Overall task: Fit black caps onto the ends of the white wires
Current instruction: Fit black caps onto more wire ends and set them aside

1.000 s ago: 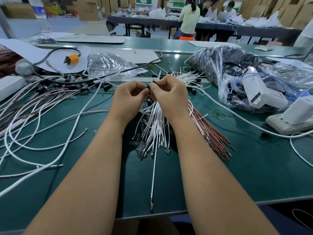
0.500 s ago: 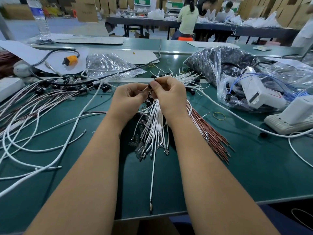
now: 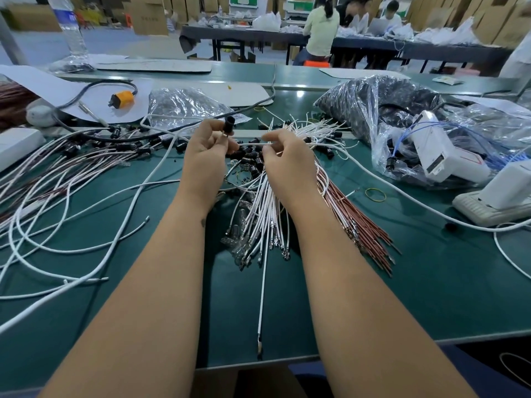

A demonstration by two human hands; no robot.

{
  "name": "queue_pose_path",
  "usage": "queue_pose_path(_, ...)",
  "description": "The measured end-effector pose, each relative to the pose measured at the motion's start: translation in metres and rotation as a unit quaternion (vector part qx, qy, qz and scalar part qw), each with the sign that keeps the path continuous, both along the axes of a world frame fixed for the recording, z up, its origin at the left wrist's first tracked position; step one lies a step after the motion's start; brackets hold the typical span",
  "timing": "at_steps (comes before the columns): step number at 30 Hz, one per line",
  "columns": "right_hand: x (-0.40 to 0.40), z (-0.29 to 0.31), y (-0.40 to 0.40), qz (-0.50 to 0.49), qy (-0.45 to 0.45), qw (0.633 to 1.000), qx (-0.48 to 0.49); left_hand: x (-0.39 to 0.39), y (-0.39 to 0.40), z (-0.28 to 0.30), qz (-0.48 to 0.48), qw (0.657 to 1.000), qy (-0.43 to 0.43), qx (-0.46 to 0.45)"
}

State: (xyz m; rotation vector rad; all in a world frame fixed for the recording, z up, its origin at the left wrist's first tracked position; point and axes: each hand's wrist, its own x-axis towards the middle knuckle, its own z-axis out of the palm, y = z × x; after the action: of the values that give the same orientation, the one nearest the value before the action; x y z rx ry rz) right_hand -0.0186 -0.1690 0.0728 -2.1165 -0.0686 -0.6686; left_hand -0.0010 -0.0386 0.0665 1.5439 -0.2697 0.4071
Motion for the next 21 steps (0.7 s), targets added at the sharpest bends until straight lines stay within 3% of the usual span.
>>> queue_pose_path(5, -0.004, -0.002, 0.008, 0.089, 0.044, 0.988, -0.119, 0.005, 0.004, 0.002, 0.008, 0.996, 0.0, -0.084)
queue_pose_path(8, 0.0, -0.009, 0.014, 0.112, 0.106, 0.938, -0.311, 0.004, 0.004, 0.003, -0.004, 0.995, -0.012, -0.098)
queue_pose_path(10, 0.004, -0.013, 0.015, 0.115, 0.144, 0.907, -0.379, 0.002, 0.001, 0.004, -0.014, 0.995, -0.014, -0.1)
queue_pose_path(15, 0.009, -0.015, 0.018, 0.101, 0.191, 0.875, -0.433, 0.003, -0.001, 0.003, -0.037, 0.996, -0.012, -0.079)
queue_pose_path(21, 0.006, -0.015, 0.017, 0.089, 0.153, 0.889, -0.423, 0.002, -0.002, 0.0, -0.066, 0.995, -0.016, -0.079)
